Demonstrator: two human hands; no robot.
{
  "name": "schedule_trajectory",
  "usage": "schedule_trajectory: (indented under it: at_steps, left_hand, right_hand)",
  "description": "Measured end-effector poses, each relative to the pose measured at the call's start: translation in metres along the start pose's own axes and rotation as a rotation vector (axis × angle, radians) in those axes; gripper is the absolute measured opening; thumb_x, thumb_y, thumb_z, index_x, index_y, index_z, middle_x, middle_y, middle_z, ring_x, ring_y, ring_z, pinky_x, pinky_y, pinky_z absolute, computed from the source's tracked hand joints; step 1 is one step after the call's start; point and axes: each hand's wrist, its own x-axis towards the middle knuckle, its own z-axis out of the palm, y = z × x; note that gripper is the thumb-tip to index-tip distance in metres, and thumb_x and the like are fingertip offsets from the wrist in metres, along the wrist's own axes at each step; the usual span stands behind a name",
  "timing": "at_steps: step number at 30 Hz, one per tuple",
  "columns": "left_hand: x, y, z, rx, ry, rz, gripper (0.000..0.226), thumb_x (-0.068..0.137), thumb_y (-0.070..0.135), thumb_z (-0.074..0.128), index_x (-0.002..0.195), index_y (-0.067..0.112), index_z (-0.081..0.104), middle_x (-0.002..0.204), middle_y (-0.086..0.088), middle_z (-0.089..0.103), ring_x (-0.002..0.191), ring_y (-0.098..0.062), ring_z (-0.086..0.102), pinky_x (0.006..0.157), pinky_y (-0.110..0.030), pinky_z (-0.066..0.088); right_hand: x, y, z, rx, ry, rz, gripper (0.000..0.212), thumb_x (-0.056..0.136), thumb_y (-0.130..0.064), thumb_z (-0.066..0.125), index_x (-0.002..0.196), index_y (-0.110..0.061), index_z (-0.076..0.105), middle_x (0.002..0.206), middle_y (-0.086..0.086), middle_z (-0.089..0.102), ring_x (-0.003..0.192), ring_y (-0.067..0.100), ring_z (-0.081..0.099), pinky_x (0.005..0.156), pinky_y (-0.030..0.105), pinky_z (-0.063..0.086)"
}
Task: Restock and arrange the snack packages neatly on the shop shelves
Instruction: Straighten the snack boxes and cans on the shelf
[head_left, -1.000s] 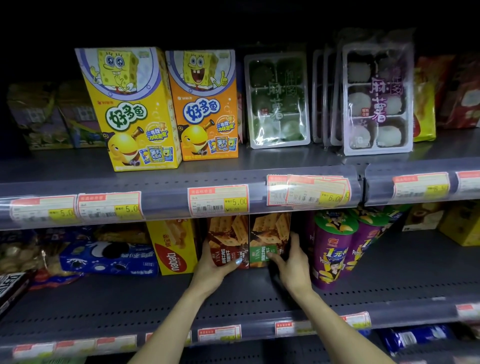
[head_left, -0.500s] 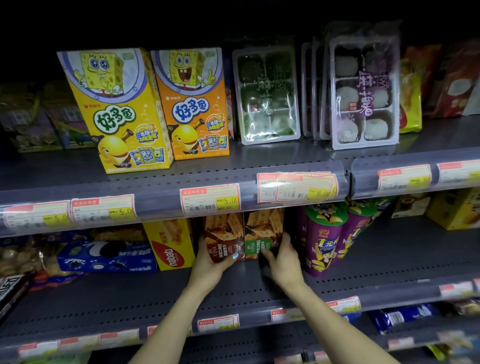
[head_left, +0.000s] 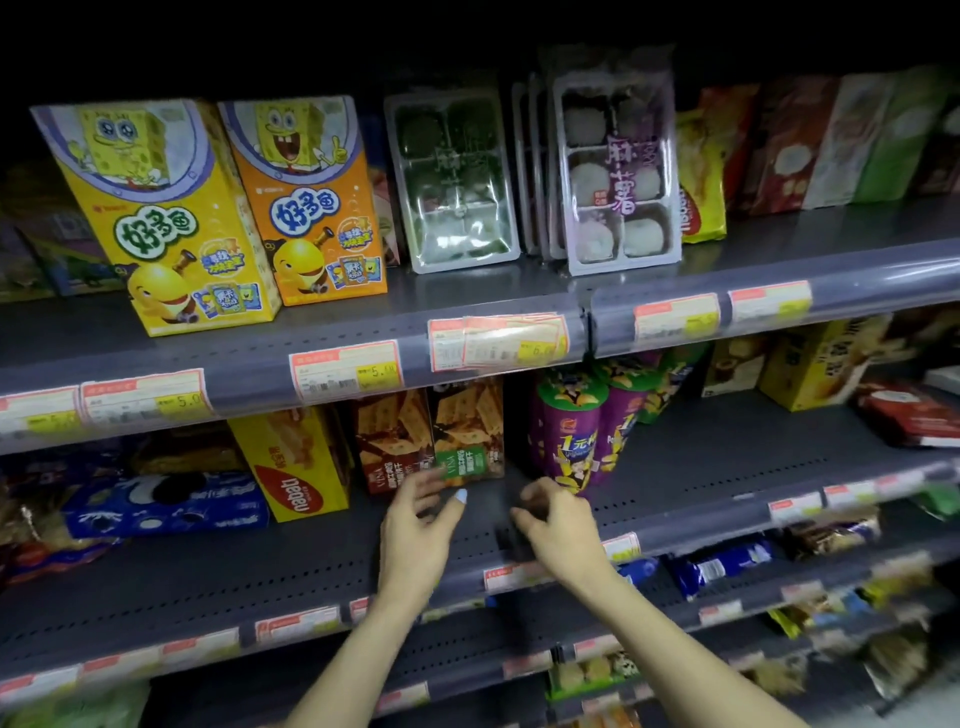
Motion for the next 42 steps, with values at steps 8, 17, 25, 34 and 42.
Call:
schedule_trajectory:
  at_steps: [8,17,25,34,42]
  left_hand:
    - [-0.004,0.02,0.074,0.009,-0.094,-0.013,0.037,0.081,0.016,0.075,0.108,0.034,0.056,0.114,0.008,0.061,0.104,-0.014,0.059,0.082,-0.019,0.05]
    - [-0.001,0.037,0.134,0.092,0.02,-0.086,0.081,0.071,0.027,0.083,0.14,0.018,0.042,0.129,0.001,0.055,0.119,-0.018,0.052,0.097,-0.034,0.045]
    - [0.001,0.051,0.151,0.165,0.083,-0.053,0.071,0.072,0.021,0.083,0.133,0.014,0.048,0.112,0.006,0.061,0.099,-0.004,0.056,0.068,0.003,0.04]
    - [0.007,0.04,0.157,0.184,0.169,-0.034,0.067,0.073,0.025,0.082,0.131,0.015,0.05,0.116,0.002,0.066,0.103,-0.013,0.062,0.085,-0.029,0.053]
    - [0.01,0.034,0.157,0.146,0.193,-0.025,0.065,0.075,0.022,0.081,0.132,0.017,0.049,0.108,0.009,0.062,0.099,-0.007,0.06,0.073,-0.01,0.047]
  right_hand:
    - [0.021,0.049,-0.079,-0.077,-0.071,-0.003,0.019,0.077,-0.02,0.069,0.066,-0.019,0.054,0.065,0.0,0.062,0.067,0.019,0.057,0.057,0.028,0.036]
    - [0.061,0.083,-0.118,0.034,-0.056,-0.099,0.029,0.079,-0.026,0.073,0.091,-0.013,0.05,0.088,0.004,0.06,0.082,0.023,0.055,0.065,0.03,0.037]
    - [0.083,0.096,-0.109,0.185,-0.068,-0.167,0.071,0.074,-0.033,0.079,0.132,-0.011,0.044,0.127,0.009,0.054,0.117,0.025,0.053,0.088,0.03,0.044]
    - [0.1,0.095,-0.106,0.241,-0.037,-0.218,0.056,0.074,-0.028,0.08,0.12,-0.01,0.053,0.108,0.005,0.067,0.1,0.021,0.063,0.076,0.027,0.046]
    - [0.1,0.102,-0.115,0.262,-0.027,-0.235,0.057,0.071,-0.028,0.082,0.12,-0.015,0.056,0.099,-0.007,0.065,0.092,0.01,0.063,0.078,0.022,0.049]
